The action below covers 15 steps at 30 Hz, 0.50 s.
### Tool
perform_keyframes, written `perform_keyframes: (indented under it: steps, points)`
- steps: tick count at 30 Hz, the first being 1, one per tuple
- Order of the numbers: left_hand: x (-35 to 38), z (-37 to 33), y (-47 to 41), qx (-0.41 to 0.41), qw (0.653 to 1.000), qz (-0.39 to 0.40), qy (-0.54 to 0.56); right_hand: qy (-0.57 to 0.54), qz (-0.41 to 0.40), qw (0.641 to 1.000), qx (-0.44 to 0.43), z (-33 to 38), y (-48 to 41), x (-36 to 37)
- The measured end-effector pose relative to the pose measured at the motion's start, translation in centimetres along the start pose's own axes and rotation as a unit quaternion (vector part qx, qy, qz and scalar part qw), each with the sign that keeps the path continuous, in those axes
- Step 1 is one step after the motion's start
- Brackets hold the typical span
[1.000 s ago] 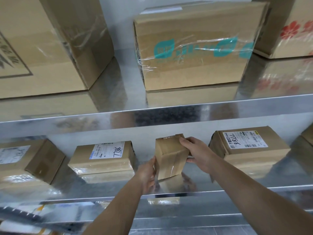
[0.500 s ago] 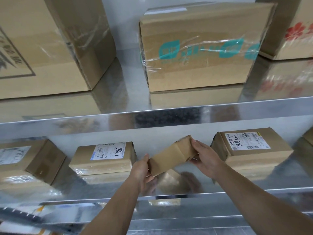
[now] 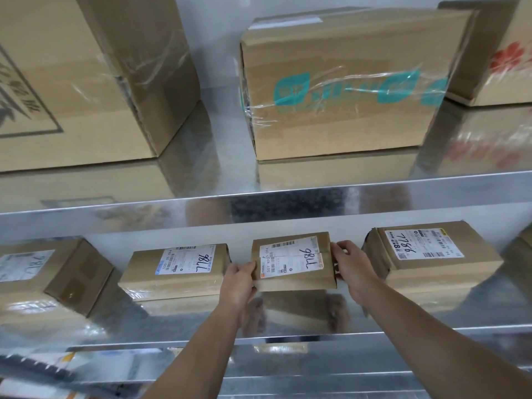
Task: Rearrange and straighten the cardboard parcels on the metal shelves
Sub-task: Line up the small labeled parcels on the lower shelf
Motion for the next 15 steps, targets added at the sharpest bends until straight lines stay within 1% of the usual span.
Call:
perform_keyframes:
  steps: [4,8,13,15]
  points:
    - [-0.3,0.5,-1.0,0.010,0.999,-0.013,-0.027,-0.008,0.009,1.000,0.020,-0.2,-0.1,0.3]
    - [0.0,-0.2,-0.4,0.012,0.999,-0.013,-0.026,-0.052,0.027,0.996,0.067,-0.2,0.3,0.7]
    - [0.1,0.1,-0.9,0.005,1.000,-0.018,-0.017,-0.070,0.049,0.994,0.064,-0.5,1.0,1.6]
    - [0.3,0.3,-1.2,0.001,1.000,-0.005,-0.009,-0.070,0.054,0.994,0.063,-1.0,1.0,2.0]
Point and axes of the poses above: each hand's wrist, its own y-axis away from the middle knuckle, its own x-axis out of the palm, z = x × y, the point moved 3 cm from there along -y, towards the middle knuckle, and after that the axes turned 2 degrees about y, right-handed, at the moved point
